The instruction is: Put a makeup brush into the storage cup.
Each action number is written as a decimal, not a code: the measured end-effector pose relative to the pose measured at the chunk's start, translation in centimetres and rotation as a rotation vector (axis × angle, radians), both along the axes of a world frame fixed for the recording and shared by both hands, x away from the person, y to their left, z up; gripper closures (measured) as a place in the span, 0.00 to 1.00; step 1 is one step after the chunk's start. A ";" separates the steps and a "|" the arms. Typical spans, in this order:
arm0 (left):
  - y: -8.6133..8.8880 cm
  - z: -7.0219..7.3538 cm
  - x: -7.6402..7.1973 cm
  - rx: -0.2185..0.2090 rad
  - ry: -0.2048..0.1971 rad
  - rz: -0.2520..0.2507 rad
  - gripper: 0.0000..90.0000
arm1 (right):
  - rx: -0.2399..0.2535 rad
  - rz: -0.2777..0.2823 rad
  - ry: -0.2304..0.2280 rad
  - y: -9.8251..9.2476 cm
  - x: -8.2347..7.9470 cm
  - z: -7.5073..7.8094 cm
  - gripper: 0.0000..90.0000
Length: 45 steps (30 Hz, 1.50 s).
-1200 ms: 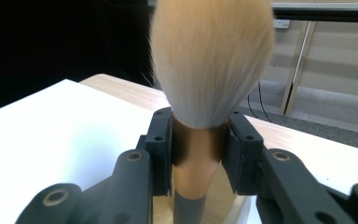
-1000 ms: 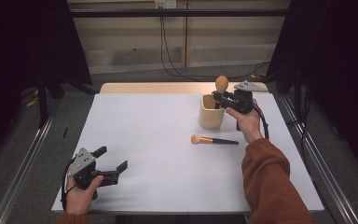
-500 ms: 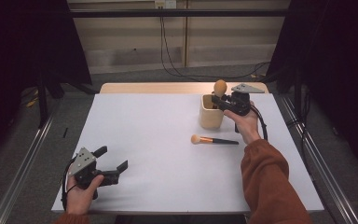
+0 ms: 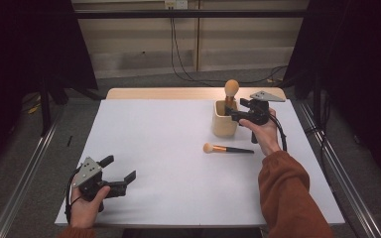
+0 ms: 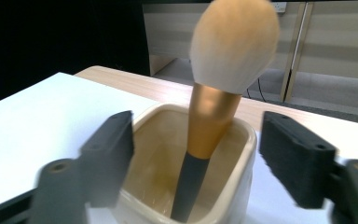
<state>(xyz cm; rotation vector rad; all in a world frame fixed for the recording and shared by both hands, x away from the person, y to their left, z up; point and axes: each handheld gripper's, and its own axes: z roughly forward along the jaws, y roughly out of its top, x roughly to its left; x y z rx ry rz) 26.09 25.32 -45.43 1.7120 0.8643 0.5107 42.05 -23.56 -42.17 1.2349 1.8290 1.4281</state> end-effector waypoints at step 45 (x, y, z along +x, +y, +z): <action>0.8 0.4 -0.6 -0.006 -0.029 0.028 0.02 | 0.013 0.003 -0.054 -3.0 -10.2 -0.8 0.01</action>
